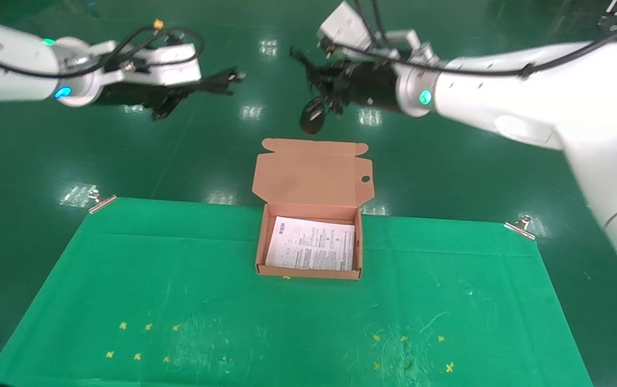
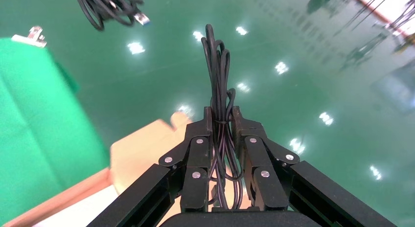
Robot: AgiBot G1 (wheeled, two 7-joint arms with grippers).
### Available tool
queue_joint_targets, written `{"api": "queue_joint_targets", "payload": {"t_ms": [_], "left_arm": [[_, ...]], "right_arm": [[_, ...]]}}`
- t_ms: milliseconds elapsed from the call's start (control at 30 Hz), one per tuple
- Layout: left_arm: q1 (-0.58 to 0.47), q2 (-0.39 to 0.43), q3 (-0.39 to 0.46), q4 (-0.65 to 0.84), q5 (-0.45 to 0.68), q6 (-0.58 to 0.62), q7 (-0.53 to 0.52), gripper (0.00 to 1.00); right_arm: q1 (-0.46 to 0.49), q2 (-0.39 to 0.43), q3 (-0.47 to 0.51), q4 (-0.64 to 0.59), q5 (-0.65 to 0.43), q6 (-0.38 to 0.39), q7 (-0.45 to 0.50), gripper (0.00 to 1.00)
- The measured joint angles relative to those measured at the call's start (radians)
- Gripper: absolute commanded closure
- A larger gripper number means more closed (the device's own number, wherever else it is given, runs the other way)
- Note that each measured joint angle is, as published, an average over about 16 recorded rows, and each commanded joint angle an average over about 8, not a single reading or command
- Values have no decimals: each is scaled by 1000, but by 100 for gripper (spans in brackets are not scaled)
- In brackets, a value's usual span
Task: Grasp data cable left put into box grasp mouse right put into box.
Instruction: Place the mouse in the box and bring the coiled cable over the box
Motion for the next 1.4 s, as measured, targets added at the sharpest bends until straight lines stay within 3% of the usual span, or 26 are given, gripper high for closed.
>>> {"api": "queue_joint_targets", "payload": {"t_ms": [867, 1400], "left_arm": [[138, -142, 31, -199, 103, 161, -190, 100], [151, -156, 31, -238, 113, 182, -219, 100]], "right_arm": [[-167, -10, -217, 50, 123, 57, 158, 100], [-254, -7, -292, -61, 231, 122, 175, 100]]}}
